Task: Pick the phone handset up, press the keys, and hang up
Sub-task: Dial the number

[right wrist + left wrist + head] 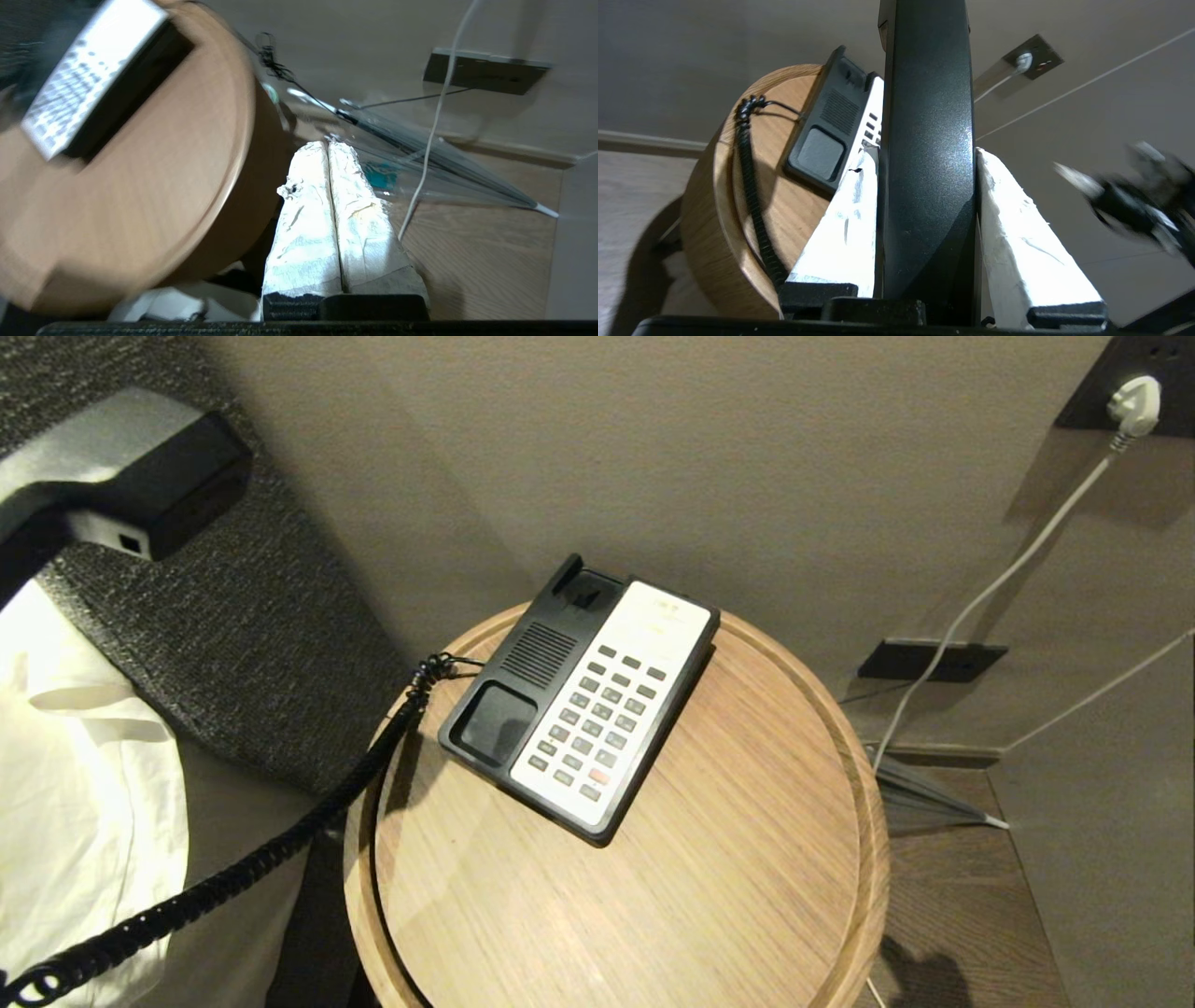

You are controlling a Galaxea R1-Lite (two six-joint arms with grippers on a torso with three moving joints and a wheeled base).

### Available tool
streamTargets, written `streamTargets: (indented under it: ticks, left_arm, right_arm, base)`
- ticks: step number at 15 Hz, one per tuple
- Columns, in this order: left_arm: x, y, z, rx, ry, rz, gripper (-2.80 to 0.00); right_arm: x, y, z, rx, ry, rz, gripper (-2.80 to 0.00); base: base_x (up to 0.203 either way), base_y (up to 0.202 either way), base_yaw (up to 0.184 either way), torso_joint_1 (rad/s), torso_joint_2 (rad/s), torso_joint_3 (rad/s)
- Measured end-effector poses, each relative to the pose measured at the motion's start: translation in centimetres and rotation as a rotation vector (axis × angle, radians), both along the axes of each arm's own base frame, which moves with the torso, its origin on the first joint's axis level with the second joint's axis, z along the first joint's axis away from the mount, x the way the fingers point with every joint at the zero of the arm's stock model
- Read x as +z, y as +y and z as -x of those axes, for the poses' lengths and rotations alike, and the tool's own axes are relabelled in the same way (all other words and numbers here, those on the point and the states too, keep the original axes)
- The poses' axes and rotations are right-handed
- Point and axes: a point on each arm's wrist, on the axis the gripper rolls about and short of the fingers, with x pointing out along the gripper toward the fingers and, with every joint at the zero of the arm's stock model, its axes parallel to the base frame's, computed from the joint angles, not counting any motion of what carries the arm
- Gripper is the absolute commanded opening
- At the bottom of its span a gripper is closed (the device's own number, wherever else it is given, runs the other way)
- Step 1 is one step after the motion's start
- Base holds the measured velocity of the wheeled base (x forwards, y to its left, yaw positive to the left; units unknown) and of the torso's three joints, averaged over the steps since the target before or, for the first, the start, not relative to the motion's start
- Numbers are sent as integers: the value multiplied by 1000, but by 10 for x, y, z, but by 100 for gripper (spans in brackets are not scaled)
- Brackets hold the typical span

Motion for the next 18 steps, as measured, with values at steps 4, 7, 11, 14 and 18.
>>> streamTargets:
  ticks: [4,7,11,14,18]
  left_arm:
    - [1,1,3,-34,19,71,-280]
    - [0,3,5,-43,24,87,-280]
    - [-1,3,6,-42,23,90,-280]
    - [-3,4,6,-43,25,88,-280]
    - [-4,3,6,-45,30,86,-280]
  right_arm:
    - [24,47,-100,163,145,31,-280]
    - [17,125,-128,324,227,41,-280]
    - [-1,203,-135,413,285,37,-280]
    - [-8,230,-135,416,286,-12,-280]
    - [-15,250,-133,442,282,-52,-280]
  base:
    - [0,0,0,0,0,0]
    - [0,0,0,0,0,0]
    - [0,0,0,0,0,0]
    - [0,0,0,0,0,0]
    - [0,0,0,0,0,0]
